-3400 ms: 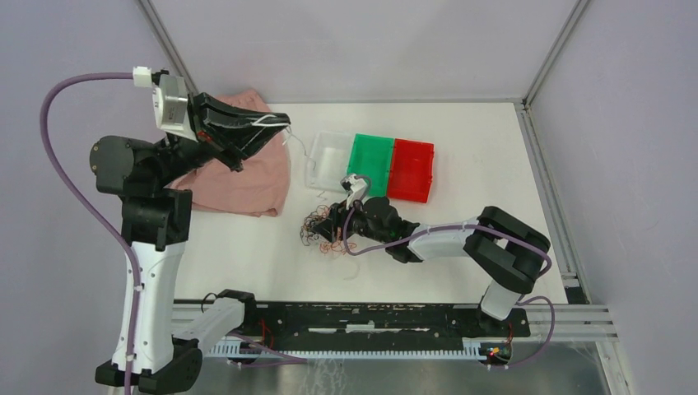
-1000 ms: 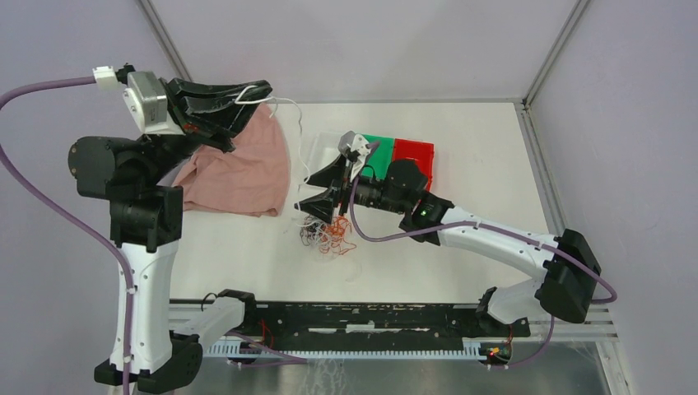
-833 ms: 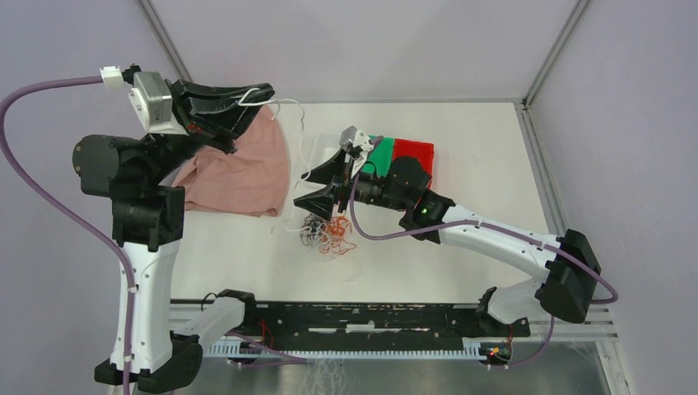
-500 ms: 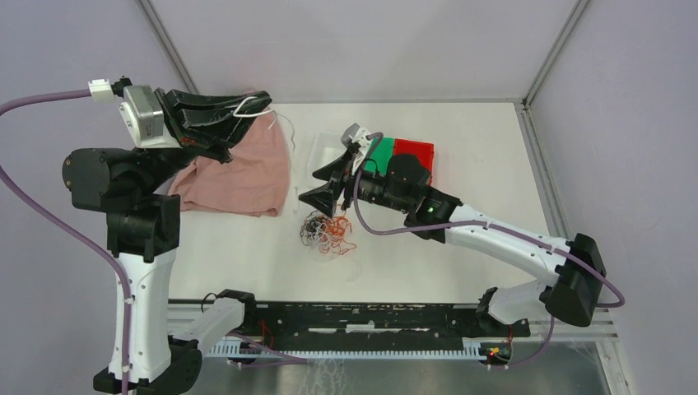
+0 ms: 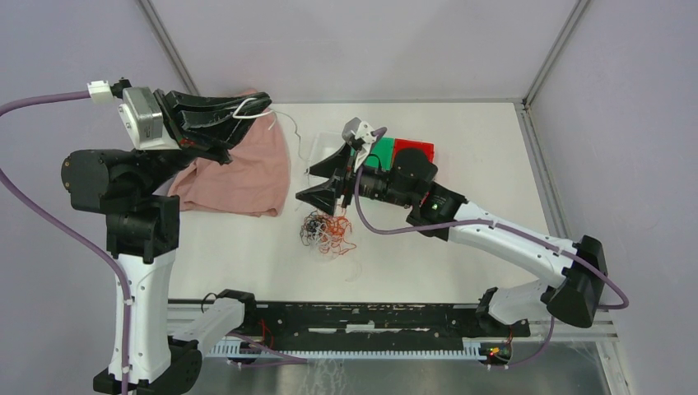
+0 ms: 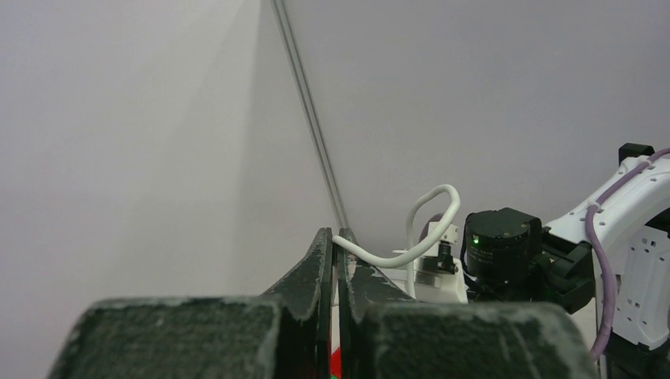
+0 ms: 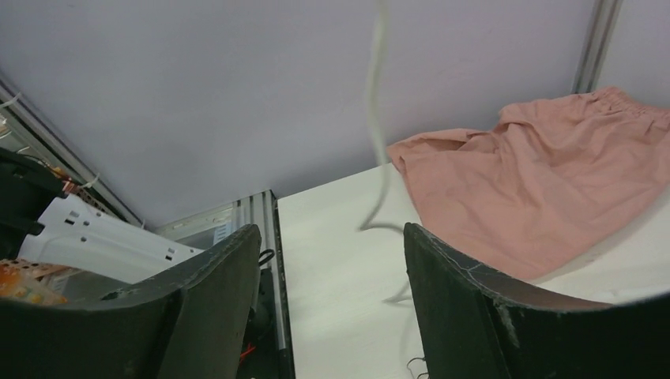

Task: Untangle the cables
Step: Place the cable in the bin.

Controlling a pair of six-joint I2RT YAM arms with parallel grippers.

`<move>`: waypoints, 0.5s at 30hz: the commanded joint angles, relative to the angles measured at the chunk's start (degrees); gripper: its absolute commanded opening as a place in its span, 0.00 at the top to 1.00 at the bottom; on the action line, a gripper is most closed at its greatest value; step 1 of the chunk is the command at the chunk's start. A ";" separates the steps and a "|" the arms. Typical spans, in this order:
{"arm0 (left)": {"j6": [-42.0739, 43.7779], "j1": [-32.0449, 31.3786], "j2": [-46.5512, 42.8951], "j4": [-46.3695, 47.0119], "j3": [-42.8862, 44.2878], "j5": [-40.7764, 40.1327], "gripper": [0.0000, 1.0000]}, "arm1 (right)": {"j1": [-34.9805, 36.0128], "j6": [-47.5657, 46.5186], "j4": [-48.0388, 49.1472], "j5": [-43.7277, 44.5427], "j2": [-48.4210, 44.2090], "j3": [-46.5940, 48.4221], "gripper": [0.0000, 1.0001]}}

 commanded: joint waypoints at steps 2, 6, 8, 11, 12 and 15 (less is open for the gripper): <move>-1.26 -0.25 0.06 1.28 0.44 0.40 0.97 | 0.08 -0.93 -0.21 4.29 3.87 6.72 0.30; -1.52 -0.18 -0.17 1.36 0.03 0.62 0.97 | 0.01 -0.19 0.62 6.92 5.75 8.03 0.43; -1.54 -0.22 -0.51 1.35 -0.23 0.87 0.97 | 0.02 -0.11 1.10 7.23 5.92 8.12 0.62; -1.56 -0.17 -1.04 1.34 -0.70 1.17 0.97 | 0.07 0.19 1.49 6.84 5.78 8.17 0.84; -1.66 -0.15 -1.19 1.35 -1.18 1.19 0.97 | 0.00 0.24 1.73 7.05 5.57 7.97 0.90; -1.96 -0.16 -2.69 0.55 -4.20 1.00 0.97 | -0.48 0.51 1.51 9.22 4.22 7.16 0.99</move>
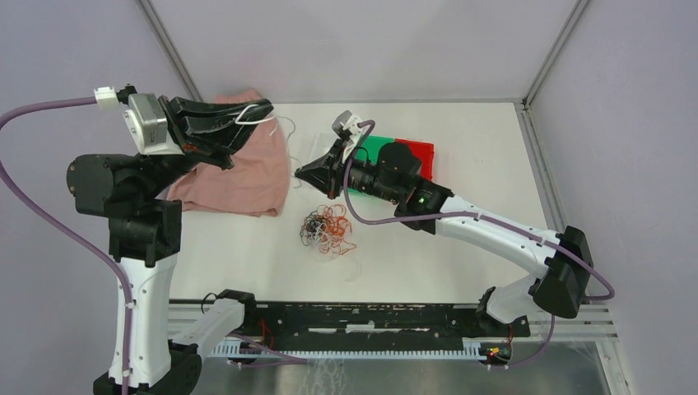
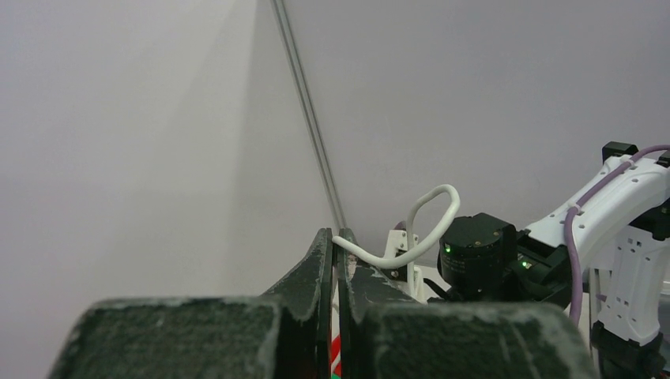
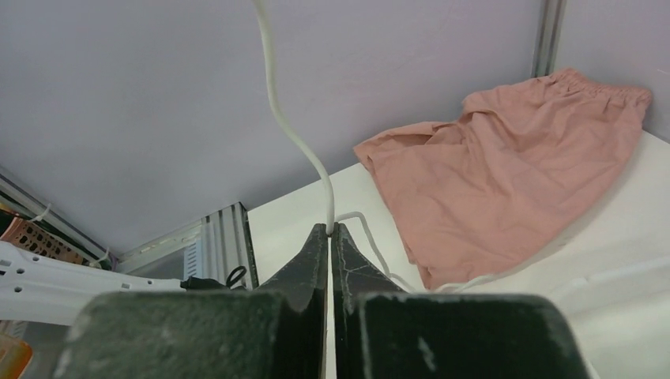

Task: Untangle the cables
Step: Place the cable in the bin.

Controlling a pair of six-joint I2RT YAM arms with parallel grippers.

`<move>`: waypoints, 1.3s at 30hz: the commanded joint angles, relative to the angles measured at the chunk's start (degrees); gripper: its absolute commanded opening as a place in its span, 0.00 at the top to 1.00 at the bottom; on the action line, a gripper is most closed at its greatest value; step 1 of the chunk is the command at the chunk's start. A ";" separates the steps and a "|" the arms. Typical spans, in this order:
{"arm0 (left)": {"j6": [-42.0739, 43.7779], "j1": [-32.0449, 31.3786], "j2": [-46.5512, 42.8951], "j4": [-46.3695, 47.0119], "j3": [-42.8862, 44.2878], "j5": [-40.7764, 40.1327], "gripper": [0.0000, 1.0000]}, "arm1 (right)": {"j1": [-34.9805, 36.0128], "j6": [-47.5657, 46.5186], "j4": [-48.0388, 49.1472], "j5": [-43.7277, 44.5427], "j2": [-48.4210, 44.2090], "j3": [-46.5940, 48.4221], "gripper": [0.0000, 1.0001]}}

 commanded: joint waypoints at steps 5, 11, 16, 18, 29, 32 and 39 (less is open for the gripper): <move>-2.88 -0.25 -7.26 -0.34 -14.77 0.51 0.97 | -4.90 6.05 6.41 2.91 -5.12 -2.24 0.99; -2.71 -0.30 -8.43 -0.70 -21.47 0.96 0.97 | -9.89 12.77 11.51 2.86 -7.74 -7.49 0.99; -2.13 -0.58 -5.42 -0.74 -21.43 2.74 0.75 | -13.64 14.28 11.13 6.62 -11.08 -10.25 0.99; 0.40 -1.73 -3.91 -2.88 -22.17 3.23 0.39 | -15.69 13.85 9.53 9.09 -13.04 -11.32 0.99; 33.61 -14.04 10.50 -41.07 -14.25 -12.81 0.01 | -28.37 11.01 -2.37 20.82 -22.94 -14.56 0.99; 35.12 -13.99 9.77 -41.15 -14.84 -15.99 0.01 | -30.40 8.46 -6.08 23.03 -23.71 -13.79 0.99; 34.78 -14.05 8.14 -41.84 -15.30 -20.50 0.01 | -33.32 1.20 -12.79 28.69 -19.93 -9.73 0.99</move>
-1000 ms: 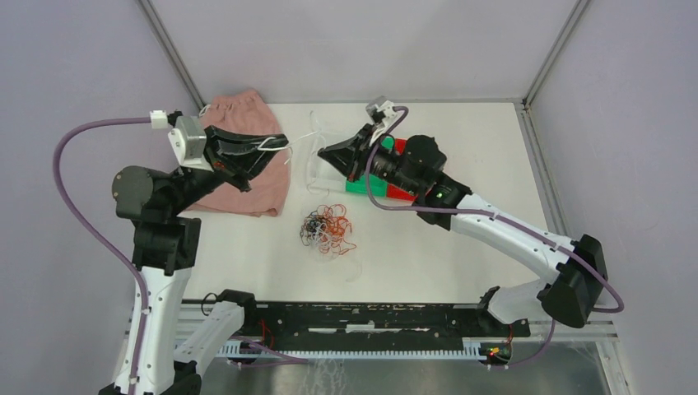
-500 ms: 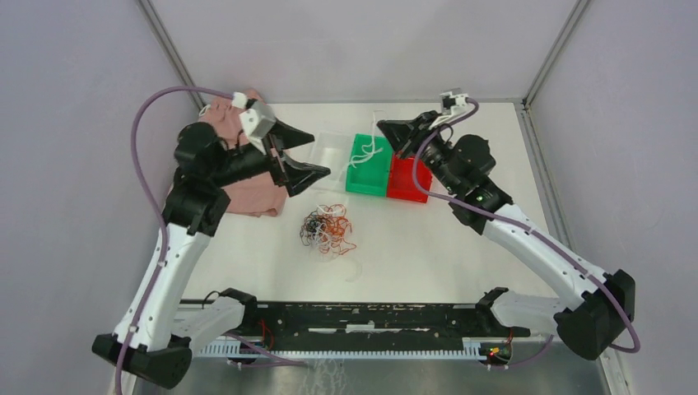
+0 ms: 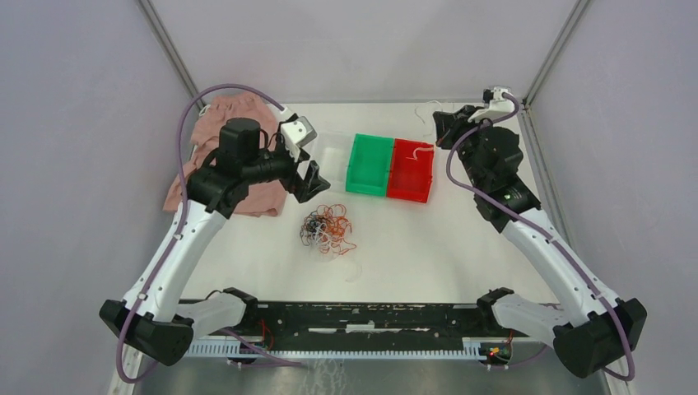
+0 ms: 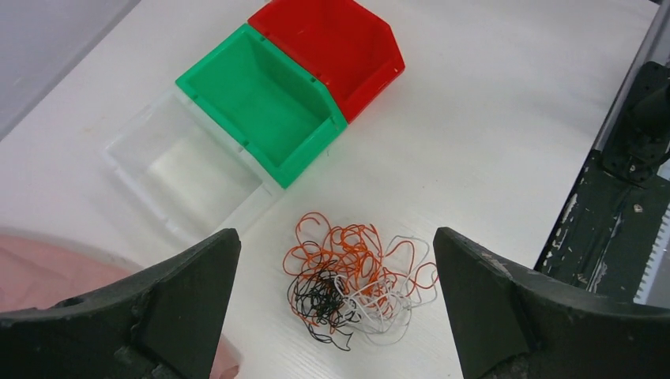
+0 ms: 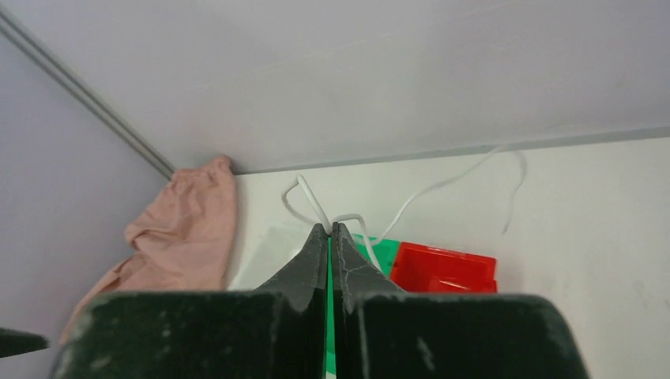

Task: Untangle the cables
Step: Place the cable in the bin.

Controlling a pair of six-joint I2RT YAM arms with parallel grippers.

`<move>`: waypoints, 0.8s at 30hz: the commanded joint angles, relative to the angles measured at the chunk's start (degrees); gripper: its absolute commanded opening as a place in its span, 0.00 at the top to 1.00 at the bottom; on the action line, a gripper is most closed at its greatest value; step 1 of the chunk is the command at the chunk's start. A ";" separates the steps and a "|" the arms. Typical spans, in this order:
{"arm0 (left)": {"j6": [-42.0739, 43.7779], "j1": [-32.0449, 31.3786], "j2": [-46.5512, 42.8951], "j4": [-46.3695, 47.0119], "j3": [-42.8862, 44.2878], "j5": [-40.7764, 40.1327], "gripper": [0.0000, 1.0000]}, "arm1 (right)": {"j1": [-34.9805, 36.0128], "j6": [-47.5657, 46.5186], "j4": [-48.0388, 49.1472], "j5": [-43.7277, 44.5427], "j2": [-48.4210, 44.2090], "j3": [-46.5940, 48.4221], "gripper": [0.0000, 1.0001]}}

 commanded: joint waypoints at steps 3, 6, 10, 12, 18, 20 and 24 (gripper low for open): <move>1.87 -0.25 -2.20 -2.43 1.77 -6.84 0.01 | -2.01 -7.64 -5.05 6.06 4.49 5.47 0.99; 0.03 -0.25 -1.98 -3.74 2.32 -10.14 0.01 | -2.39 -9.20 -4.68 6.89 6.33 6.08 0.99; -0.99 -0.16 -2.01 -4.80 3.05 -12.88 0.01 | -2.52 -10.15 -4.39 6.64 8.77 7.11 0.99; -1.39 -0.12 -2.49 -4.81 3.13 -13.15 0.01 | -2.55 -10.54 -4.21 6.40 10.00 7.55 0.99; -2.09 -0.14 -4.03 -4.85 2.87 -12.27 0.01 | -2.61 -11.88 -4.17 6.66 13.22 8.01 0.99; -2.12 -0.10 -4.35 -5.17 3.05 -12.31 0.01 | -2.66 -11.93 -4.34 6.70 14.58 8.03 0.99; -2.12 -0.17 -5.35 -5.33 2.07 -12.11 0.01 | -2.79 -11.15 -3.15 6.51 16.53 7.18 0.99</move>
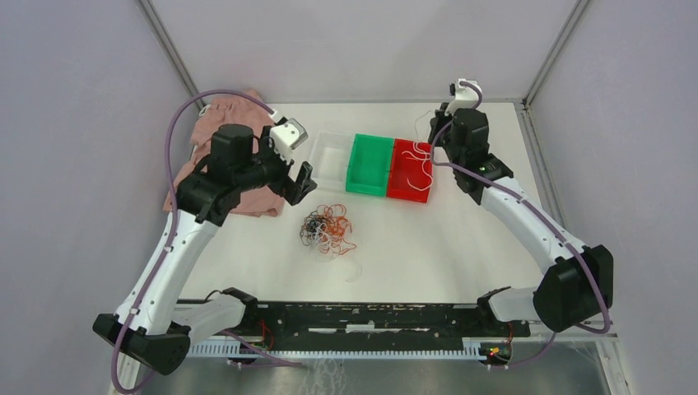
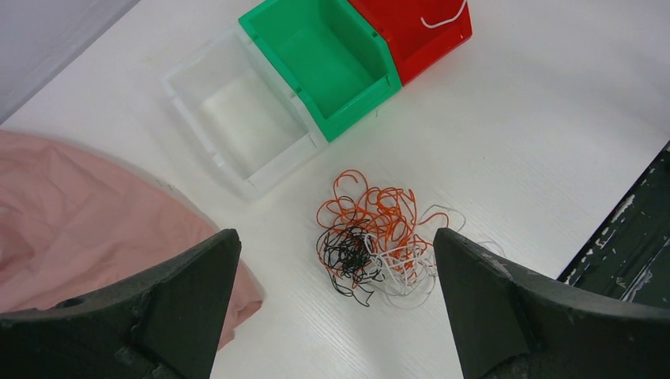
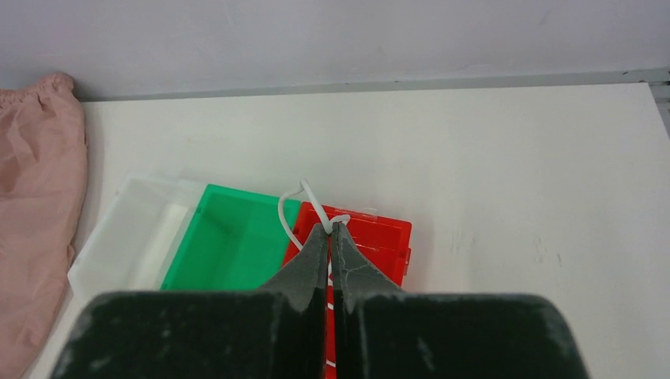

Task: Untangle the cables
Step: Place the cable in the bin.

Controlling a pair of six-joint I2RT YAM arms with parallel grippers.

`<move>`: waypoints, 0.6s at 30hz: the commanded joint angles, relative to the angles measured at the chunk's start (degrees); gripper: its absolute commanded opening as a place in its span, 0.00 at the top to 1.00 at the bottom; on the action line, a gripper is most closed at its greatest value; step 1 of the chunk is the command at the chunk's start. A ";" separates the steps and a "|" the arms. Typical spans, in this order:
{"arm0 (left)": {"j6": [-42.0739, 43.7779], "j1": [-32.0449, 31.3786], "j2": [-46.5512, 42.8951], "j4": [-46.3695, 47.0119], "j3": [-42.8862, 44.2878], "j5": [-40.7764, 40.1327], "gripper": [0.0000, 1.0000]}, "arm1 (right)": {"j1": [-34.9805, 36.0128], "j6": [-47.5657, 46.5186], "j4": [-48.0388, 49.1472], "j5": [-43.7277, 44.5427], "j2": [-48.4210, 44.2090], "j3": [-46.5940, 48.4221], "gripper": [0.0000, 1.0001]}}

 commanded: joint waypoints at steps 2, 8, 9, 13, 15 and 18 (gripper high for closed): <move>-1.42 -0.15 -2.11 0.59 0.82 -0.02 0.01 | -0.38 0.06 3.29 0.91 2.29 1.53 1.00; -2.61 -0.14 -2.00 0.33 1.93 -0.55 0.01 | -0.46 0.99 3.91 0.80 6.52 3.75 0.99; -2.82 -0.15 -1.89 0.33 2.25 -0.81 0.01 | -0.44 1.01 3.34 1.13 7.45 4.39 0.99; -3.14 -0.18 -1.68 0.33 2.72 -0.94 0.01 | -0.44 0.31 0.85 4.45 9.58 4.25 0.99; -3.03 -0.12 -1.53 0.33 2.72 -0.89 0.01 | -0.36 -0.16 0.59 6.65 9.48 2.30 0.99; -2.79 -0.16 -1.27 0.33 2.55 -0.64 0.01 | -0.37 -1.15 0.95 8.30 9.23 0.38 1.00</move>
